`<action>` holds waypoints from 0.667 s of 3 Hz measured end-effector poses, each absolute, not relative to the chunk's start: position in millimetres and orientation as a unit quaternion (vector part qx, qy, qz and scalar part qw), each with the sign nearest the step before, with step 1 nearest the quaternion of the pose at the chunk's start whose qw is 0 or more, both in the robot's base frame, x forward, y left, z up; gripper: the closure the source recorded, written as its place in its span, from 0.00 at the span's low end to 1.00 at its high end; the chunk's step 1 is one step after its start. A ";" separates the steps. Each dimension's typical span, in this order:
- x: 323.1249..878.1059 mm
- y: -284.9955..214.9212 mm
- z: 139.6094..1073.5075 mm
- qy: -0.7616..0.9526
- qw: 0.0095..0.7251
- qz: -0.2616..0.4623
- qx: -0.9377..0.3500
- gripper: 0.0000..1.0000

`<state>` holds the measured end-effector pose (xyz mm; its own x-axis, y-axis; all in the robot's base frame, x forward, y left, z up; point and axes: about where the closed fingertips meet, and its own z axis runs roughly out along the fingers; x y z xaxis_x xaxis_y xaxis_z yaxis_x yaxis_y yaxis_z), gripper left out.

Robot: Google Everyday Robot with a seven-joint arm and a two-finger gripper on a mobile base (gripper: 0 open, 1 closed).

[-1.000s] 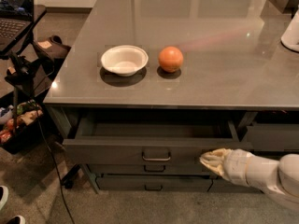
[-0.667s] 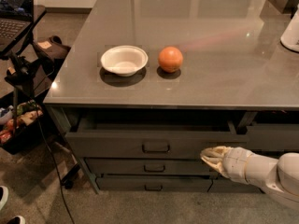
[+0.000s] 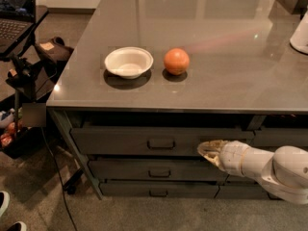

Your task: Close top drawer

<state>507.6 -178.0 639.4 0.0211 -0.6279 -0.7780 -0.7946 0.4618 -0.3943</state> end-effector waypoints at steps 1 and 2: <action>534.4 -155.8 652.5 0.672 0.519 0.083 -0.522 1.00; 531.6 -155.7 652.5 0.672 0.519 0.083 -0.522 1.00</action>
Offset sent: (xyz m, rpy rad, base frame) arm 0.0814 0.0624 0.0417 0.0300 -0.1519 0.0924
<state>531.6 -155.7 652.5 0.0825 -0.6158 -0.7836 -0.7873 0.4418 -0.4301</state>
